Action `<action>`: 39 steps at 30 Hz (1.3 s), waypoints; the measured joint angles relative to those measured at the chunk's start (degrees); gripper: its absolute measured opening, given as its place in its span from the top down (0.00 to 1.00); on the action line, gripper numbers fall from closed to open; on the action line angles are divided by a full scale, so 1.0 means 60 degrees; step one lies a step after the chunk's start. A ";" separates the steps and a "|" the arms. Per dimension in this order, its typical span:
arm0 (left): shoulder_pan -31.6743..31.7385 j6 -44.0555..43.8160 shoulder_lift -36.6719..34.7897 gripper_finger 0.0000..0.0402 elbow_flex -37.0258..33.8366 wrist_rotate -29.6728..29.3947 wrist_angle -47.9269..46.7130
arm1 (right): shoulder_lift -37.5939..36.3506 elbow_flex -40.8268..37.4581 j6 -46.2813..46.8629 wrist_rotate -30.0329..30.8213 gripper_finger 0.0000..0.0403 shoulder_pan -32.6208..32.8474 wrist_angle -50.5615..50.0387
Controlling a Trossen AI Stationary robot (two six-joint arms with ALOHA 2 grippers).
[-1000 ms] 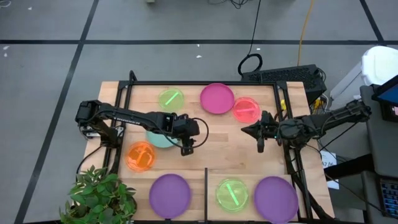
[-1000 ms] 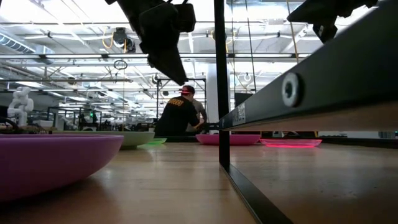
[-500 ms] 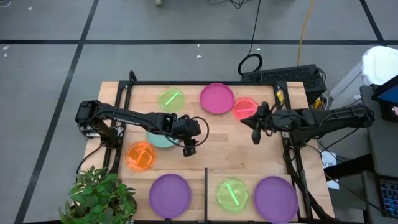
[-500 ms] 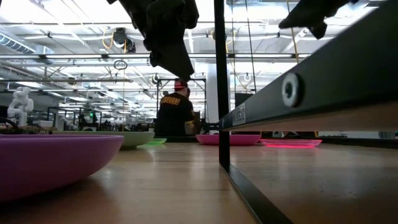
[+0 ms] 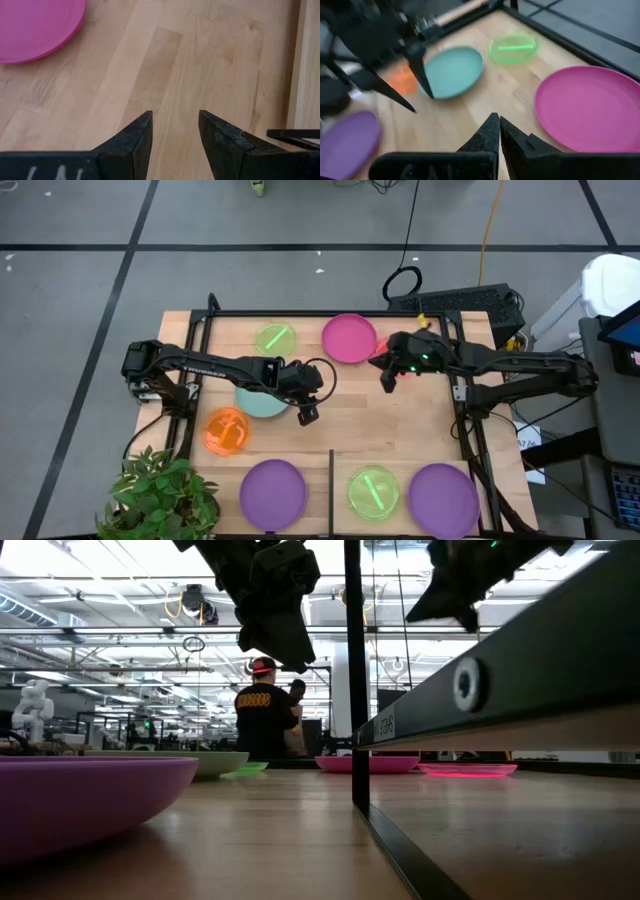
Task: Place and stack plates onto a shelf
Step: Stack the pink plate on top of the purple plate on the shelf
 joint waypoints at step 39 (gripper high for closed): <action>-0.0274 -0.1022 -0.0044 0.59 0.0004 0.0043 -0.0112 | 0.6625 0.0112 -0.8482 -0.0392 0.77 -0.2478 0.2667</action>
